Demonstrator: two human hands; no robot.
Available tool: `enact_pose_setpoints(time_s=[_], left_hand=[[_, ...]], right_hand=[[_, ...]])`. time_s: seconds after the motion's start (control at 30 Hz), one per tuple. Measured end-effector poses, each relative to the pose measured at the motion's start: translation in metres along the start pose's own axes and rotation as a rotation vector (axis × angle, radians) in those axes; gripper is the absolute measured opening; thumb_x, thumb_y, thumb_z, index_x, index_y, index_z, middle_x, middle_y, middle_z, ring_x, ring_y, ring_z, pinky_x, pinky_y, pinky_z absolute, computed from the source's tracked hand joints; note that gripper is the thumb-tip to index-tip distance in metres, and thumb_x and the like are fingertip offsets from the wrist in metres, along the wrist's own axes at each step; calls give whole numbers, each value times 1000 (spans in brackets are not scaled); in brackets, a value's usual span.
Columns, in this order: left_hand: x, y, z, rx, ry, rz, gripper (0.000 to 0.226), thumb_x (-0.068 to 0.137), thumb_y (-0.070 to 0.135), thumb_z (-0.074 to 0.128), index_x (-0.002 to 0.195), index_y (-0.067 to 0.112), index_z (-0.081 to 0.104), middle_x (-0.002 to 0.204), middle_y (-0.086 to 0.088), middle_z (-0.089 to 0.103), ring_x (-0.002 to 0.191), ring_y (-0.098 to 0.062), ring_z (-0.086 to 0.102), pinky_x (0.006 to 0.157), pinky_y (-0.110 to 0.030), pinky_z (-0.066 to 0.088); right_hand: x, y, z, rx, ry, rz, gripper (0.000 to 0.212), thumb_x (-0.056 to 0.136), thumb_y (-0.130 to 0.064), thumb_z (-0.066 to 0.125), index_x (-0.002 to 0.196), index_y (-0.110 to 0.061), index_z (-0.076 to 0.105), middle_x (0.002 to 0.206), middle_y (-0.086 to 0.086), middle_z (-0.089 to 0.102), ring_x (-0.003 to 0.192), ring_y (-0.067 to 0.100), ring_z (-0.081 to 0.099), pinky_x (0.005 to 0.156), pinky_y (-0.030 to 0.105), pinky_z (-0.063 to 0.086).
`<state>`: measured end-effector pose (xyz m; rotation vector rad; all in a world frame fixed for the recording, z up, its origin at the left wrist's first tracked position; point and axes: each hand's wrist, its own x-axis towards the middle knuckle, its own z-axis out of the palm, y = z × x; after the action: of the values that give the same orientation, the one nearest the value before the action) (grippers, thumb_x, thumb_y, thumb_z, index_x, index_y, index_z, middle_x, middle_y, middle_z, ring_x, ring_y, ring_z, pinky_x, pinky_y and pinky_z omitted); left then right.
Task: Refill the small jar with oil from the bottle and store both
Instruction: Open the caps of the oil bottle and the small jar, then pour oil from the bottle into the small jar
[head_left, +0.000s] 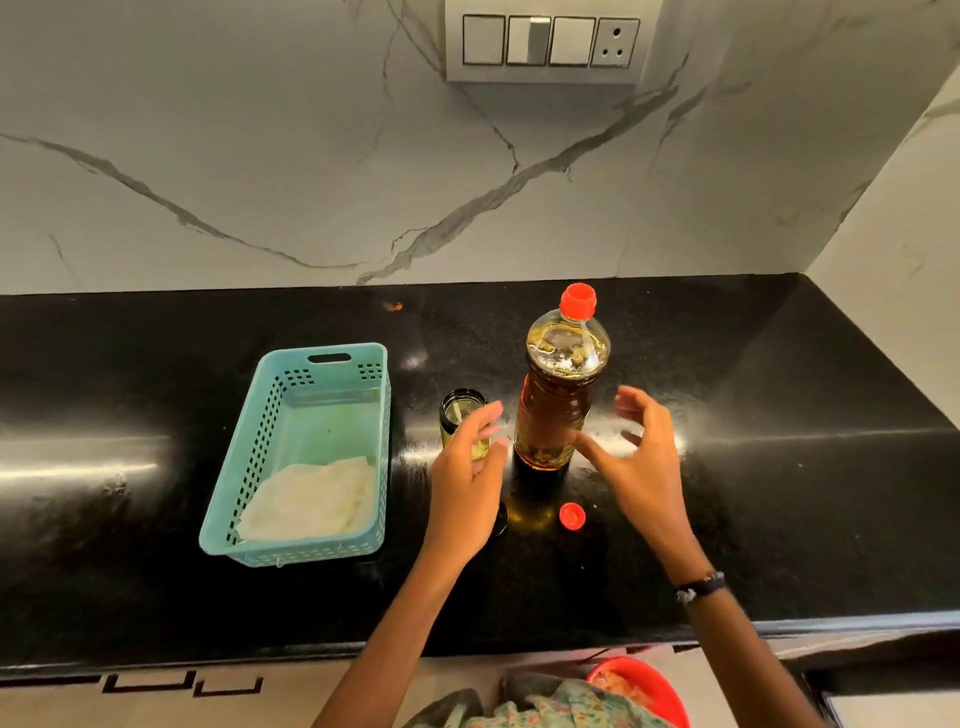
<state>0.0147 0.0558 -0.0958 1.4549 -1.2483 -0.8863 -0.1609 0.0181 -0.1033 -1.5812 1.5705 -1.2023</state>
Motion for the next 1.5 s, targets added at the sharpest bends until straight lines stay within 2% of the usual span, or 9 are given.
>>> enact_pose_setpoints(time_s=[0.07,0.17,0.3,0.67,0.93,1.1,1.27,1.4,1.5], left_hand=[[12,14,9,-52,-51,29,42,95,11,50,135,23,46,132,13,51,122,2,46,89,-3,39],[24,25,20,-141,-89,26,50,94,12,52,141,25,37,137,14,45,128,2,41,105,-19,38],[30,27,27,-194,-100,25,51,94,10,52,139,26,37,135,13,47,126,2,43,106,-22,38],[35,27,26,-219,-68,15,43,94,11,53,133,27,45,131,11,53,123,-1,47,104,-21,40],[37,26,19,-186,-102,28,42,94,11,53,133,24,46,129,15,54,120,6,48,104,-22,39],[39,17,4,-128,-64,39,40,94,11,53,130,25,48,132,15,53,123,5,45,106,-26,37],[40,-2,-21,-82,22,12,38,93,13,56,128,26,49,131,16,53,122,6,46,106,-26,38],[37,-14,-31,-65,69,-51,39,91,20,58,128,30,49,133,18,51,124,6,43,107,-23,35],[36,-22,-34,-70,81,-95,44,90,24,61,131,32,45,136,17,47,126,-1,43,107,-25,34]], right_hand=[[17,-2,2,74,-80,4,91,61,-46,81,137,-21,37,131,-11,43,121,0,42,97,14,35],[34,-7,11,149,-206,-32,94,56,-49,82,136,-27,36,133,-18,44,120,-9,42,94,6,36],[43,-9,22,262,-302,-47,74,66,-19,83,123,-39,41,119,-19,56,106,-13,54,82,9,47],[59,-4,39,294,-201,-28,67,64,-11,86,117,-31,49,109,-16,64,102,-6,61,81,12,48],[58,-8,43,309,-132,-16,70,55,-33,86,117,-22,55,108,-11,67,100,1,64,82,18,51],[60,-7,49,296,-94,-18,57,63,-15,86,110,-26,56,105,-10,68,98,3,65,84,24,52],[67,-7,44,212,-156,-80,62,58,-23,88,112,-11,60,104,-3,70,97,9,67,86,34,55],[77,-16,32,44,-235,-266,72,56,-15,90,117,-22,53,109,-18,63,102,-3,61,87,15,48],[86,-22,22,-105,-361,-377,80,56,-19,90,124,-27,47,113,-19,59,106,0,59,90,16,47]])
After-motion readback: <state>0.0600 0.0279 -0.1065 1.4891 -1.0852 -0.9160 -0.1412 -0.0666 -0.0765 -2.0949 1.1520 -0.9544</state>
